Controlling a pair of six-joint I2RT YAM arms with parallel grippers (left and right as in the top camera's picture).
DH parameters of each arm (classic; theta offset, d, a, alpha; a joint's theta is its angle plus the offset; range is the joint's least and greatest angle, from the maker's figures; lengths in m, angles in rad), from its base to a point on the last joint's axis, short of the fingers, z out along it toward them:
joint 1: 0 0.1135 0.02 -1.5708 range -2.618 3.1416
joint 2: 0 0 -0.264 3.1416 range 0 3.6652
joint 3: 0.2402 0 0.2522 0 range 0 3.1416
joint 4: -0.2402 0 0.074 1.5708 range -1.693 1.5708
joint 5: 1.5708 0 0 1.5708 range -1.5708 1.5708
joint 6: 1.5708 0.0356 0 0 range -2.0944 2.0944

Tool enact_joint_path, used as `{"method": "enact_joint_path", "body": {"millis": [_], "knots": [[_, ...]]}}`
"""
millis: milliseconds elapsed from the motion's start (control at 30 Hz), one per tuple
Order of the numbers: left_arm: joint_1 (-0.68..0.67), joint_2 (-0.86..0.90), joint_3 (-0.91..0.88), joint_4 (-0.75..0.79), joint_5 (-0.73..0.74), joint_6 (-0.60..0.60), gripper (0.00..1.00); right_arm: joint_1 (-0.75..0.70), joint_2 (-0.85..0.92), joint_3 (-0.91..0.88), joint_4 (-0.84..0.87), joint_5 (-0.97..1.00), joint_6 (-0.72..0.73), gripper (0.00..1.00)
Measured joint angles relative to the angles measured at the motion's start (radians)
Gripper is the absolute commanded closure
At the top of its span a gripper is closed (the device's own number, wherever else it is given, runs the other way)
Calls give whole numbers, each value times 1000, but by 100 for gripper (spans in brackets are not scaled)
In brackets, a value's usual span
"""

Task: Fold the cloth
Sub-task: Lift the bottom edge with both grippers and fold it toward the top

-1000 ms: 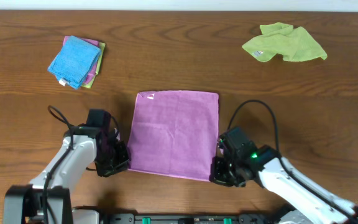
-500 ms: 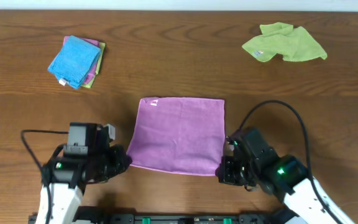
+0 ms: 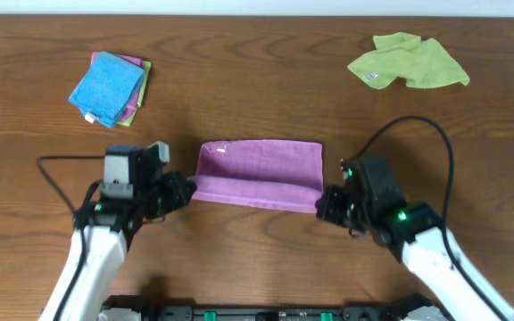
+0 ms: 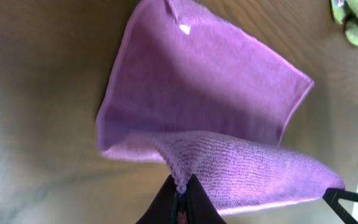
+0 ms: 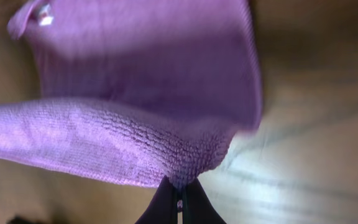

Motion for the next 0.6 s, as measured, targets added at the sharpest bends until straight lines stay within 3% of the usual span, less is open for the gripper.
{"method": "enact_joint_path", "body": {"millis": [133,400,600], "knots": [[0,191,76,63,9,-6,94,-47,113,68,64,0,-16,98],[0,542,473,64,23,2,94,-145,382,274,179,-3,-33,98],[-1,655,577,-138,19,61,94,-155,458,341,109,-28,-63,98]]}}
